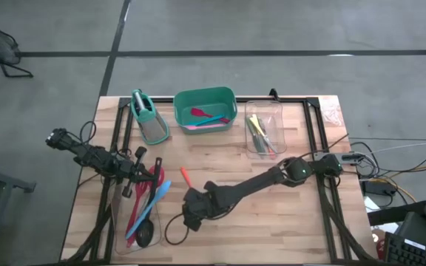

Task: Pick & Place Kitchen Items
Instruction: Put the orange spatula into the green bin

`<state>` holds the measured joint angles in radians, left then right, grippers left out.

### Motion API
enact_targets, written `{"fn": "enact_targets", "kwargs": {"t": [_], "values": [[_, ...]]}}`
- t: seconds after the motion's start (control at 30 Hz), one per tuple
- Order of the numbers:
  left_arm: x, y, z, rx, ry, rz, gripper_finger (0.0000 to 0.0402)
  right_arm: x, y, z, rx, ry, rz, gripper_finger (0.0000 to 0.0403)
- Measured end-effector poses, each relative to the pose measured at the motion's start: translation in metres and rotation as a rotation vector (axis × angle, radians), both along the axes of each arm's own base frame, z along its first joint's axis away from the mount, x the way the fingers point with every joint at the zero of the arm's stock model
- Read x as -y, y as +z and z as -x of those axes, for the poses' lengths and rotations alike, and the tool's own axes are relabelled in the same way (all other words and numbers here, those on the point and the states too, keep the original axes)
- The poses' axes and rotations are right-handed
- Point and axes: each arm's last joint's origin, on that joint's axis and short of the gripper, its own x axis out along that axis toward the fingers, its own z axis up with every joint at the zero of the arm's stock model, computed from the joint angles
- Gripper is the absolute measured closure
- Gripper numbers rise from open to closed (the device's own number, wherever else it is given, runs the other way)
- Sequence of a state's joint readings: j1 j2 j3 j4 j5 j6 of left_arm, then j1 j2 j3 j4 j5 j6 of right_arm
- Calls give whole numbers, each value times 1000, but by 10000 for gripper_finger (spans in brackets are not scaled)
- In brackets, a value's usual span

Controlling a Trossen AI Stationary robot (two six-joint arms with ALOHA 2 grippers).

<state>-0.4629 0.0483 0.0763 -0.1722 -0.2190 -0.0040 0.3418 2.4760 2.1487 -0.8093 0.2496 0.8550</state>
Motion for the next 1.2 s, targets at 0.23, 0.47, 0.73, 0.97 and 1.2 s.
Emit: {"fn": "enact_targets", "kwargs": {"t": [0.23, 0.47, 0.73, 0.97, 1.2], "values": [[0, 0, 0, 0, 0, 0, 392, 2, -6, 1, -6, -20, 30, 239], [0, 0, 0, 0, 0, 0, 392, 2, -19, 2, -34, -34, 39, 140], [0, 0, 0, 0, 0, 0, 392, 6, -24, 11, -131, -94, 62, 100], [0, 0, 0, 0, 0, 0, 392, 7, -28, 13, -145, -70, 76, 133], [0, 0, 0, 0, 0, 0, 392, 16, -42, 15, -183, -39, 56, 201]]}}
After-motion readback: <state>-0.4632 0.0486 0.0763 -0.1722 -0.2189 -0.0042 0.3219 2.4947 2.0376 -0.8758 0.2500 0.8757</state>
